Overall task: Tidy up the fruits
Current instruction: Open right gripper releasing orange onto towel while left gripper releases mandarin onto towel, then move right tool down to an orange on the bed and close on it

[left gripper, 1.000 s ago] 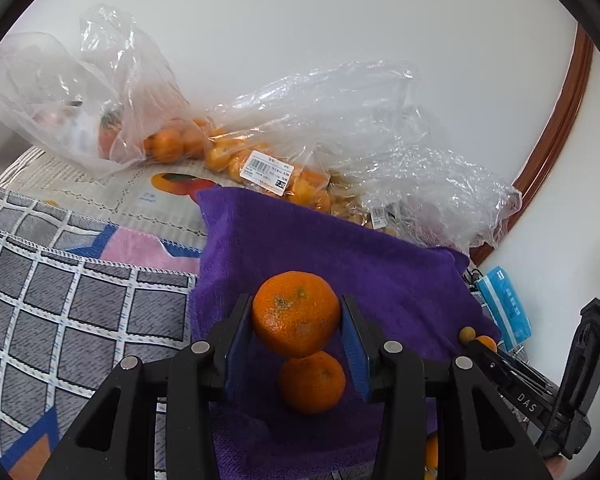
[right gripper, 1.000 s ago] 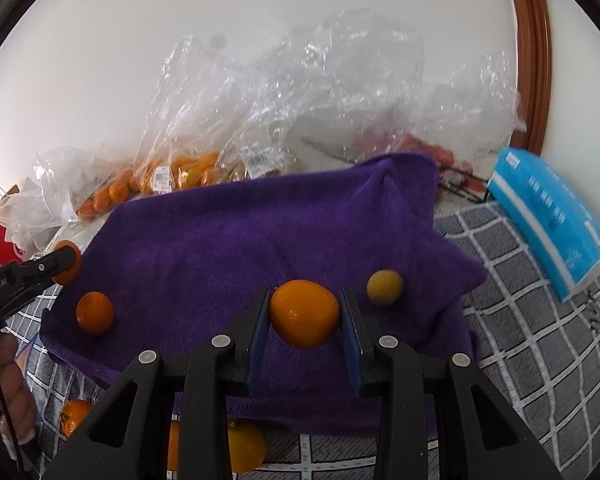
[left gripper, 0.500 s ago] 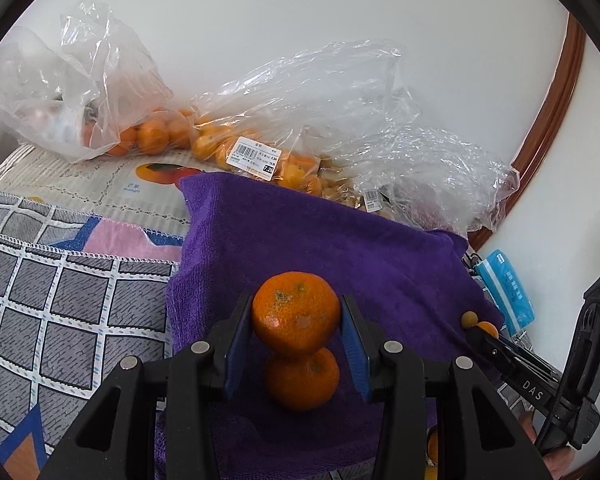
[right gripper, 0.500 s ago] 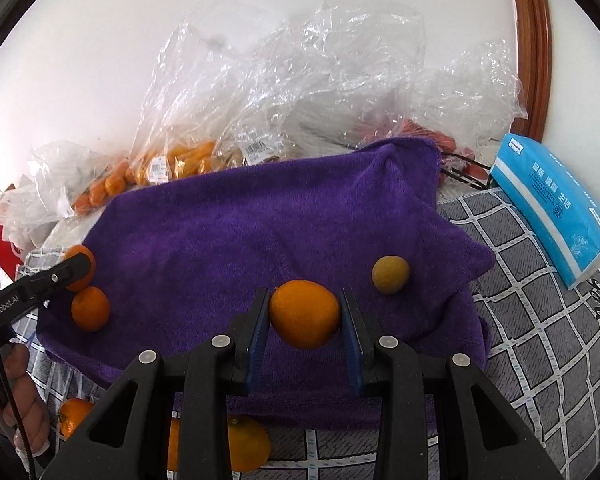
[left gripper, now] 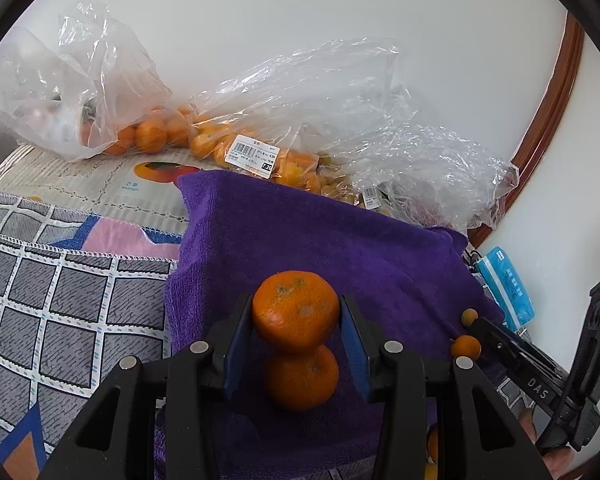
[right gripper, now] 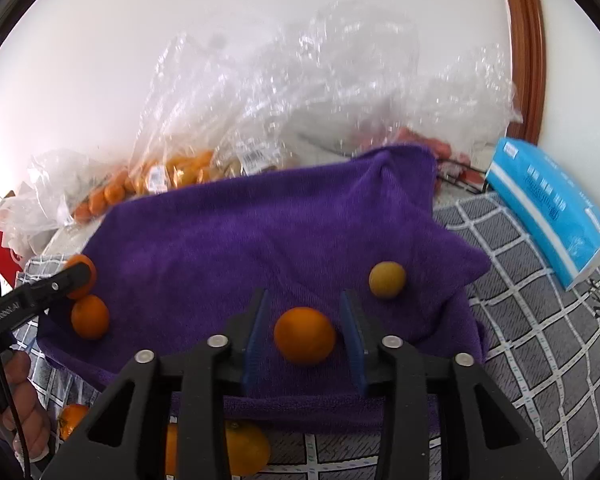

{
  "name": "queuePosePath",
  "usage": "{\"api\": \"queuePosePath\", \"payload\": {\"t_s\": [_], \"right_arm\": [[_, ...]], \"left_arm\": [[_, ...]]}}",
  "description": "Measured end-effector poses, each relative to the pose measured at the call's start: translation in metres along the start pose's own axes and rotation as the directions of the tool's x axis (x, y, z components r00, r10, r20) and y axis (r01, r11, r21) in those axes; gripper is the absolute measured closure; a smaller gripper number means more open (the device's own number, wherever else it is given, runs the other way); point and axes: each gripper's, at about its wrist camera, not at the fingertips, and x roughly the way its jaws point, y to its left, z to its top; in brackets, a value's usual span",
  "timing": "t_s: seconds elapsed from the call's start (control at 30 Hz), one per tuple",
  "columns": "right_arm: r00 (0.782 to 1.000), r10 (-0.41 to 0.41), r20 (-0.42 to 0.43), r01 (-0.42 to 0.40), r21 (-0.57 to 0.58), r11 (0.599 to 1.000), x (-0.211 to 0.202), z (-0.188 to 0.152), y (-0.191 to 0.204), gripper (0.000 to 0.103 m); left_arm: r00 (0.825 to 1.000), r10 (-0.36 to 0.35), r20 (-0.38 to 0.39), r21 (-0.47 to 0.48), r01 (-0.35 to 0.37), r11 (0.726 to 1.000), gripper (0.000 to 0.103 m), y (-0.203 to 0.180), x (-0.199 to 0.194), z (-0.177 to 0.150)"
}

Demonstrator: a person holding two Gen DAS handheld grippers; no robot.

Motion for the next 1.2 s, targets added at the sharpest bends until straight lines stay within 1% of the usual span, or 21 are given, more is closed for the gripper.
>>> {"api": "queuePosePath", "payload": {"t_s": [0.1,0.17,0.33,0.5,0.63,0.73,0.83,1.03,1.1,1.2], "right_arm": [[1.0,0.006,0.027,-0.006,-0.008,1.0,-0.005,0.0,0.002,0.054],[0.999,0.009,0.035,-0.008,-0.013,1.0,-0.007,0.0,0.003,0.05],[0.999,-0.005,0.051,0.006,-0.032,0.999,-0.01,0.0,0.009,0.042],[0.998,-0.037,0.044,0.039,-0.047,0.998,-0.009,-0.001,0.013,0.042],[0.999,-0.017,0.029,0.019,-0.048,0.999,-0.008,-0.001,0.012,0.042],[0.999,-0.014,0.042,0.016,-0.041,0.999,-0.015,-0.001,0.013,0.042],[0.999,-0.017,0.047,0.019,-0.04,0.999,-0.03,0.0,0.016,0.042],[0.991,-0.078,0.107,0.079,0.0,0.997,-0.072,-0.001,0.02,0.042],[0.989,-0.086,0.123,0.084,0.014,0.996,-0.086,-0.003,0.02,0.042],[0.988,-0.102,0.116,0.102,0.014,0.995,-0.101,-0.005,0.02,0.042]], "left_arm": [[1.0,-0.006,0.0,0.0,0.006,1.0,0.059,-0.001,0.0,0.0],[1.0,-0.007,0.005,0.004,0.007,1.0,0.052,-0.002,-0.002,0.0],[0.999,-0.003,0.037,0.013,0.002,1.0,0.047,-0.003,-0.009,-0.001],[0.998,0.013,0.058,-0.005,-0.012,1.0,0.047,-0.002,-0.014,0.0],[0.994,0.04,0.1,-0.025,-0.037,0.999,0.047,0.0,-0.022,0.0],[0.989,0.057,0.135,-0.029,-0.053,0.998,0.047,0.0,-0.028,-0.001],[0.985,0.067,0.158,-0.029,-0.063,0.998,0.047,-0.001,-0.033,-0.001],[0.98,0.079,0.184,0.023,-0.085,0.996,0.047,-0.011,-0.044,0.005],[0.98,0.048,0.191,0.036,-0.056,0.998,0.047,-0.015,-0.053,0.008],[0.98,0.032,0.196,0.069,-0.047,0.997,0.048,-0.024,-0.066,0.013]]}}
